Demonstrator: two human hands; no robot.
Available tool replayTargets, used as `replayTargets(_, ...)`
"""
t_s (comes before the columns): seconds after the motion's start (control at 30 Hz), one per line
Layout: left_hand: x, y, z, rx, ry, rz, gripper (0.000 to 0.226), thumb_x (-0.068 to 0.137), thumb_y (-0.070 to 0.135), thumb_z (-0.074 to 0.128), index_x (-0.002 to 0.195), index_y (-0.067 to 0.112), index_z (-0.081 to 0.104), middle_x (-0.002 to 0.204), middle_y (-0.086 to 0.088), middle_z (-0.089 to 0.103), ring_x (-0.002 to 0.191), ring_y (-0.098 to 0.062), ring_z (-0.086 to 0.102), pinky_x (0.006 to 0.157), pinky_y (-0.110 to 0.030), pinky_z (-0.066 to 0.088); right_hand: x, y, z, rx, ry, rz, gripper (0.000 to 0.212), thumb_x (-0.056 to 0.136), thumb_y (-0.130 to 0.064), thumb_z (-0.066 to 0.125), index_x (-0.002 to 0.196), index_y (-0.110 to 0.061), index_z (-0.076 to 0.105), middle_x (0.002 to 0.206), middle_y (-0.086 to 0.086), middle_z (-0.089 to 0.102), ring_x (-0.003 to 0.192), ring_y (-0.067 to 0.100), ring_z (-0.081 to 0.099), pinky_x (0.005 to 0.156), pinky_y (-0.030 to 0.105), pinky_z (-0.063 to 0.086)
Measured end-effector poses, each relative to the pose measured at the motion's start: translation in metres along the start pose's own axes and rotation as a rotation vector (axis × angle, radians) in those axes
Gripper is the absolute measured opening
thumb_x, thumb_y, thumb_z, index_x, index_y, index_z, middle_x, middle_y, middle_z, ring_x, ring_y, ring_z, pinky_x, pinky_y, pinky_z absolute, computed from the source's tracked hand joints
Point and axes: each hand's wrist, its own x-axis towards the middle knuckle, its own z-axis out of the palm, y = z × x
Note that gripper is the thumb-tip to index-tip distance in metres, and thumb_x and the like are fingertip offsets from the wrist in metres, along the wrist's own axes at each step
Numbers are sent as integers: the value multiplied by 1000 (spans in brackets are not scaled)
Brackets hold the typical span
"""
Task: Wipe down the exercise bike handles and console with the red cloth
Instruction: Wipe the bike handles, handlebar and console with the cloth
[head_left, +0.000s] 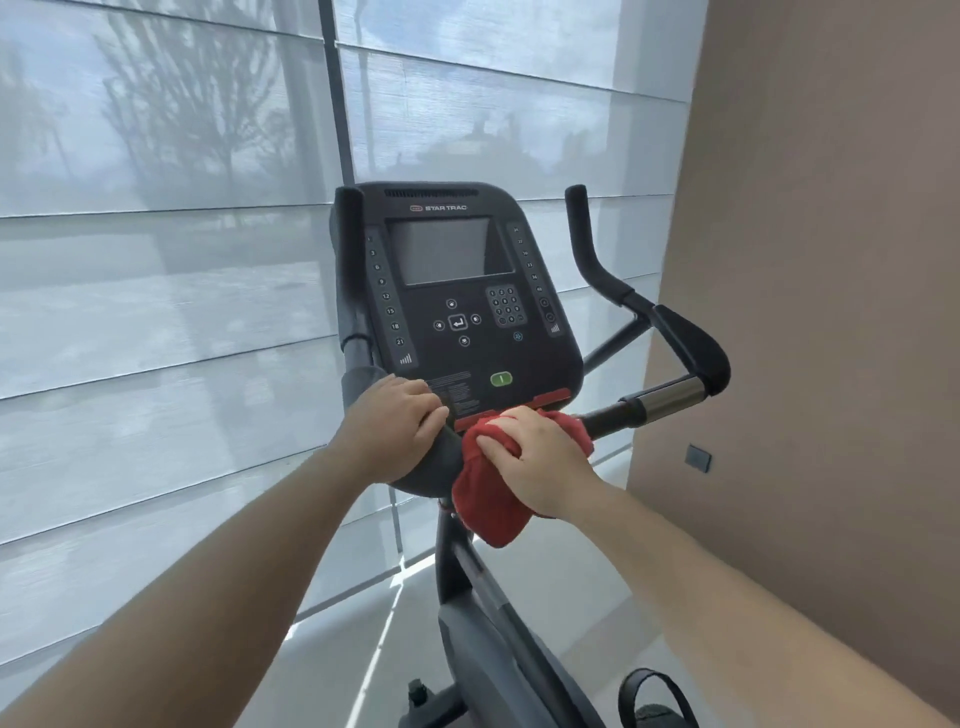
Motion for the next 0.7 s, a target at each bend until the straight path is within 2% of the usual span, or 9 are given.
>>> replayTargets(0.1, 2, -3, 4, -28, 29, 22, 54, 89, 36, 19, 73, 15, 66, 80, 3, 64, 80, -18, 56, 84, -34, 42, 6, 4, -13, 0, -74, 87, 27, 94, -38, 47, 112, -25, 61, 114, -5, 60, 108, 13, 53, 95, 22, 35)
replayTargets(0.17, 0, -5, 6, -27, 31, 24, 51, 90, 32, 21, 76, 16, 68, 83, 3, 65, 82, -18, 56, 83, -32, 42, 7, 13, -23, -10, -25, 206, 27, 94, -39, 45, 109, -23, 60, 111, -3, 60, 106, 17, 56, 94, 30, 43)
replayTargets(0.23, 0, -5, 7, -23, 46, 18, 52, 89, 31, 20, 77, 16, 69, 84, 3, 65, 82, -17, 56, 82, -33, 43, 7, 12, -19, -38, 53, 248, 28, 94, -37, 45, 111, -21, 60, 113, -3, 59, 107, 18, 55, 94, 31, 42)
replayTargets(0.4, 1, -5, 10, -43, 74, -9, 62, 83, 37, 11, 74, 17, 69, 82, 2, 65, 82, -18, 56, 80, -34, 44, -7, -12, 10, -36, 77, 46, 29, 95, -34, 45, 116, -22, 61, 117, -9, 57, 106, 6, 48, 94, 16, 30)
replayTargets(0.53, -1, -3, 12, -22, 74, -14, 56, 86, 31, 15, 72, 16, 67, 79, 1, 64, 80, -18, 55, 81, -31, 42, 0, 1, 0, -62, 49, 70, 29, 96, -36, 42, 113, -21, 60, 112, -6, 61, 103, 9, 52, 96, 25, 40)
replayTargets(0.63, -2, -2, 11, -16, 74, -15, 50, 88, 28, 21, 75, 14, 67, 80, 1, 64, 81, -18, 55, 81, -29, 40, 4, 7, 2, -64, 159, 102, 28, 97, -32, 43, 113, -17, 60, 112, -2, 62, 100, 9, 51, 96, 23, 38)
replayTargets(0.7, -3, -2, 10, -13, 83, -15, 53, 87, 29, 18, 75, 15, 67, 80, 1, 64, 81, -19, 54, 79, -29, 39, -3, 10, 14, -59, 251, 74, 29, 97, -32, 43, 118, -17, 58, 118, 0, 59, 107, 14, 51, 100, 27, 38)
